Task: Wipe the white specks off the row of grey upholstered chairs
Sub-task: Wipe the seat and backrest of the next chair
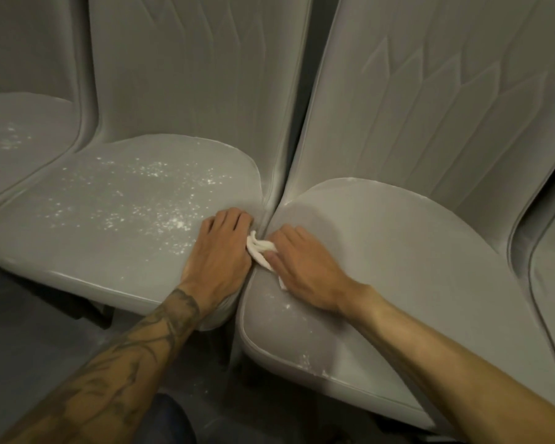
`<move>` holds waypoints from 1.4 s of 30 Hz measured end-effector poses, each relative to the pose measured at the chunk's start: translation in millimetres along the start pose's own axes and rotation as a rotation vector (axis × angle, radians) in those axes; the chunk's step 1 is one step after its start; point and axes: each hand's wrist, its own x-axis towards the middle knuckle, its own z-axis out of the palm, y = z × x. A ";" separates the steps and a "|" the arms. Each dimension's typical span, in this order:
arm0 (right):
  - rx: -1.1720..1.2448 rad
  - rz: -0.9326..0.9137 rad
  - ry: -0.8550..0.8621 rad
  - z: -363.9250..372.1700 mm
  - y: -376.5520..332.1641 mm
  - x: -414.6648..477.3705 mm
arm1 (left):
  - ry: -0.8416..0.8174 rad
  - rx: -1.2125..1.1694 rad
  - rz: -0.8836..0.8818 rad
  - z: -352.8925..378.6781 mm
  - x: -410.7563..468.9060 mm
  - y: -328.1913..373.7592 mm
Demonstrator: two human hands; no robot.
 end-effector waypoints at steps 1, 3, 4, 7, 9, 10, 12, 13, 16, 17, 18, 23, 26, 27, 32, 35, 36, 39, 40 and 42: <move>-0.004 -0.010 -0.018 -2.9 2.7 -0.4 | -0.006 -0.003 -0.002 -0.6 0.1 0.0; -0.017 0.066 -0.014 -8.8 14.8 10.9 | -0.019 0.009 -0.002 -1.8 0.2 1.2; -0.030 0.140 -0.008 -12.7 21.8 19.5 | -0.017 0.019 -0.007 -1.9 0.3 2.0; -0.116 0.255 0.014 -13.7 23.5 29.5 | -0.011 0.022 -0.034 -2.4 1.0 2.3; -0.097 0.171 0.048 -7.7 8.5 13.5 | -0.024 0.023 -0.015 -1.2 0.1 1.0; -0.063 0.117 0.053 -5.8 0.2 1.4 | -0.031 0.016 -0.008 -0.9 -0.3 -0.6; -0.020 0.038 0.019 -7.0 -9.1 -19.5 | -0.044 -0.012 -0.010 -2.2 -0.5 -3.0; -0.015 0.024 -0.013 -9.3 -7.7 -22.5 | -0.049 -0.020 -0.014 -3.4 -0.2 -2.5; -0.025 0.127 -0.038 -17.3 4.5 -5.1 | -0.038 -0.037 -0.024 -8.7 -0.7 -1.1; -0.041 0.194 -0.038 -19.5 8.0 4.2 | -0.012 -0.034 -0.035 -10.8 -3.9 -3.0; -0.066 0.252 -0.036 -20.0 9.7 11.1 | 0.017 -0.018 -0.043 -12.7 -8.9 -6.4; -0.056 0.102 0.014 -6.2 -22.8 -8.8 | 0.077 0.048 -0.062 -13.2 -35.8 -26.5; -0.047 -0.010 -0.057 -6.0 -33.1 -25.8 | 0.109 0.054 -0.070 -10.9 -36.9 -25.4; -0.045 0.005 -0.072 -8.2 -29.4 -21.5 | 0.123 0.062 -0.060 -10.0 -37.3 -25.2; -0.123 0.231 -0.054 -13.5 -17.4 12.4 | 0.153 0.059 -0.084 -7.1 -37.4 -27.4; -0.061 0.092 -0.025 -7.1 -39.5 -13.7 | 0.173 0.109 -0.050 -3.1 -36.3 -28.6; -0.029 0.031 -0.036 -7.7 -47.8 -27.2 | 0.181 0.124 -0.031 -2.2 -36.6 -30.1; -0.014 -0.039 -0.114 -13.1 -49.2 -39.7 | 0.198 0.141 -0.011 -1.0 -37.9 -33.0; -0.022 -0.009 -0.117 -15.1 -44.6 -33.1 | 0.200 0.149 -0.007 -0.5 -38.1 -32.4; -0.052 0.098 -0.097 -18.2 -36.1 -14.9 | 0.189 0.128 -0.039 -0.3 -37.2 -31.3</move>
